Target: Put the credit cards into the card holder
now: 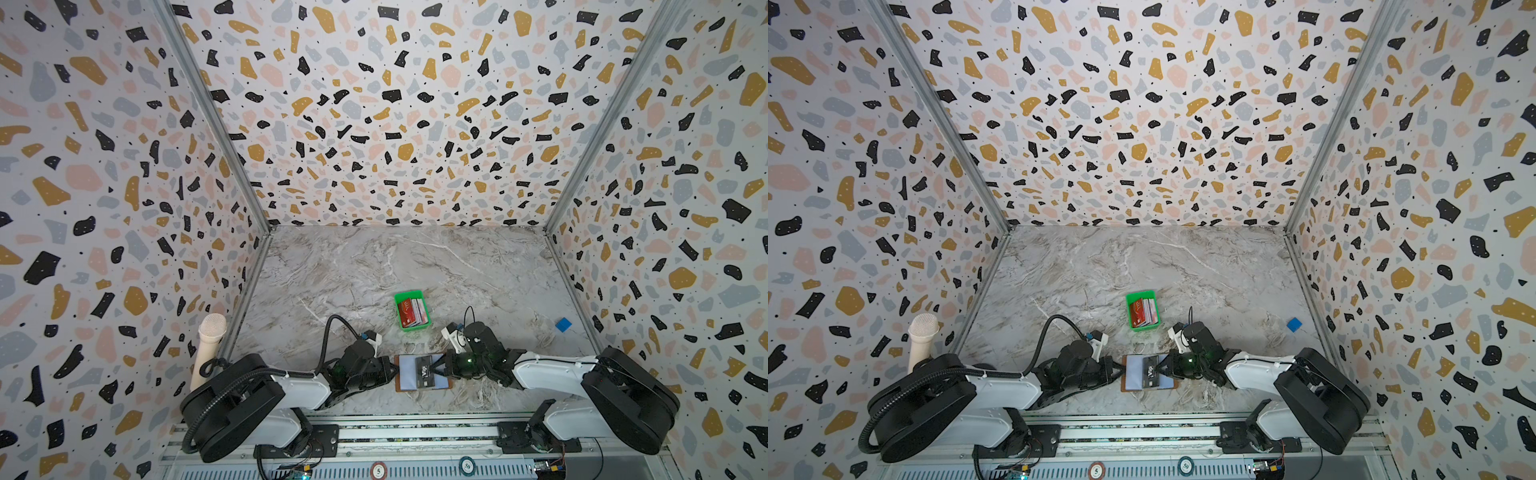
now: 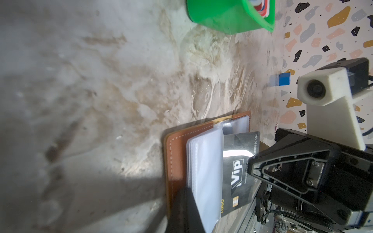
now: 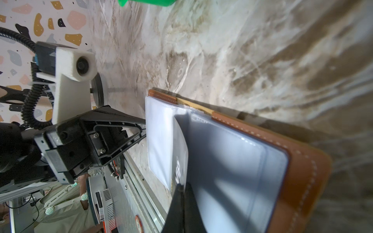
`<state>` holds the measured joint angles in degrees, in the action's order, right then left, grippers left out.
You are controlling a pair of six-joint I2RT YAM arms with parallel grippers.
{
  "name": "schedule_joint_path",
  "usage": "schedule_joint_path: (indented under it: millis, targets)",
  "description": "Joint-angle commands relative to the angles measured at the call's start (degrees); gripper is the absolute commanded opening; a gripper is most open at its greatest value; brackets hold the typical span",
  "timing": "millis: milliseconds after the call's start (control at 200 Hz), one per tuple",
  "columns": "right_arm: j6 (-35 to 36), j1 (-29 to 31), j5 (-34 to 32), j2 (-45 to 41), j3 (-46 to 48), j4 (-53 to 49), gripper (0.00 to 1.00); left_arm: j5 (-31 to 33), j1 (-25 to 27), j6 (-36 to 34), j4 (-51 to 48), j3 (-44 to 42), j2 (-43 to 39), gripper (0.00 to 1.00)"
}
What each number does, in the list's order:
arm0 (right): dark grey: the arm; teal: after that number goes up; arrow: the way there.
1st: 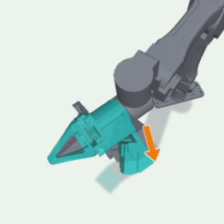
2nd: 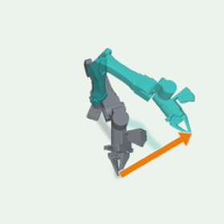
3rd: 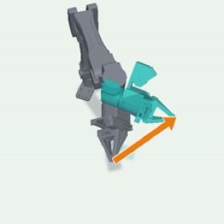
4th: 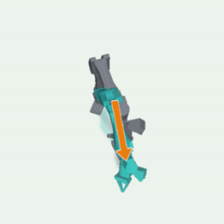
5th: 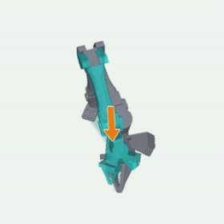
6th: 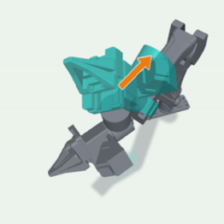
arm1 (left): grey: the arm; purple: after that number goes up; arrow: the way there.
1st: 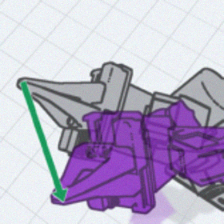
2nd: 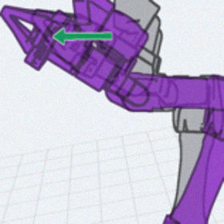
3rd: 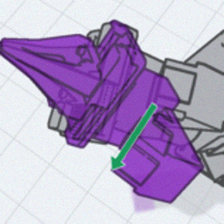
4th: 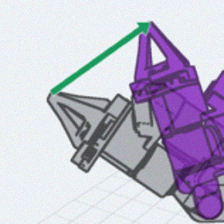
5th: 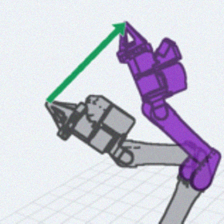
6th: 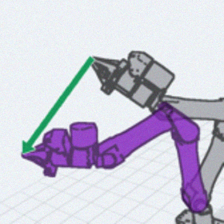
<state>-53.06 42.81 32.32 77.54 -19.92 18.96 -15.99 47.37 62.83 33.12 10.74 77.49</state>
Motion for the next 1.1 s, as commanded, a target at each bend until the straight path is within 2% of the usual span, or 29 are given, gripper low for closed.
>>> schedule_joint_path:
  millis: [0, 606, 911, 1096]
  targets:
    - [1.86, 0.35, 1.26, 1.77, -1.32, -2.15, 0.0, 0.08, 0.45, 0.19, -3.33, -1.56, 1.25, 0.0]
    - [3.48, 3.34, 0.93, 11.67, -8.0, -3.39, 0.0, -1.03, 0.98, 0.19, -2.53, -0.85, 2.41, 0.0]
    - [7.89, 1.26, -0.26, 10.5, -10.28, -8.39, 0.0, 3.57, 0.93, -1.51, -13.04, 0.11, -5.69, 0.0]
    - [8.21, 1.47, 0.12, 11.54, -10.83, -8.41, 0.0, 2.61, 0.94, -1.92, -13.65, 0.0, -5.41, 0.0]
